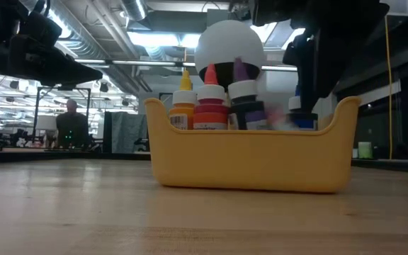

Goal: Pick & Place food coloring
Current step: Return to Home Position

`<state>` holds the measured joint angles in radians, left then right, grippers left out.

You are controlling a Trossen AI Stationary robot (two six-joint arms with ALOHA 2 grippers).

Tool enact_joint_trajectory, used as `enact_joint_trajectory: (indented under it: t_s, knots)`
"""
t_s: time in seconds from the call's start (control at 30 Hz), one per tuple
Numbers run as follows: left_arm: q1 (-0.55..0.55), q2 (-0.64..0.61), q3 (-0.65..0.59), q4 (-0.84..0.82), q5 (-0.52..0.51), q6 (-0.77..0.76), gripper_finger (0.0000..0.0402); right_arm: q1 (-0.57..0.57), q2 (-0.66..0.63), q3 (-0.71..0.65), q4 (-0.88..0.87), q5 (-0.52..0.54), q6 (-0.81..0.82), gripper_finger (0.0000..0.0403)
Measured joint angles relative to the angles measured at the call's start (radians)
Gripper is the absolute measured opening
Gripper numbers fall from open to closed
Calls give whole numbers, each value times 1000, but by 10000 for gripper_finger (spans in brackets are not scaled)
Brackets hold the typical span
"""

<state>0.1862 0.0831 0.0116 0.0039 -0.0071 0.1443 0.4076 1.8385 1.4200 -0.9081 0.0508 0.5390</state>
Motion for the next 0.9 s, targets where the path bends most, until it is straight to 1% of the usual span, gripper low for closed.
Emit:
enact_joint_trajectory:
  t_s: [0.2, 0.37, 0.47, 0.53, 0.63, 0.73, 0.83, 0.9]
  knots:
    - [0, 0, 0, 0, 0, 0, 40, 0, 0, 0, 0, 0, -2, 225]
    - [0, 0, 0, 0, 0, 0, 37, 0, 0, 1, -1, 0, -4, 226]
    - [0, 0, 0, 0, 0, 0, 36, 0, 0, 25, -5, 0, -26, 227]
    - [0, 0, 0, 0, 0, 0, 37, 7, -3, 56, -6, 22, -46, 227]
    - [0, 0, 0, 0, 0, 0, 39, 46, -20, 105, -22, 133, -84, 227]
    - [0, 0, 0, 0, 0, 0, 40, 104, -76, 142, -21, 266, -162, 227]
    - [0, 0, 0, 0, 0, 0, 37, 151, -191, 140, 6, 397, -266, 227]
    - [0, 0, 0, 0, 0, 0, 36, 153, -308, 105, 13, 459, -324, 223]
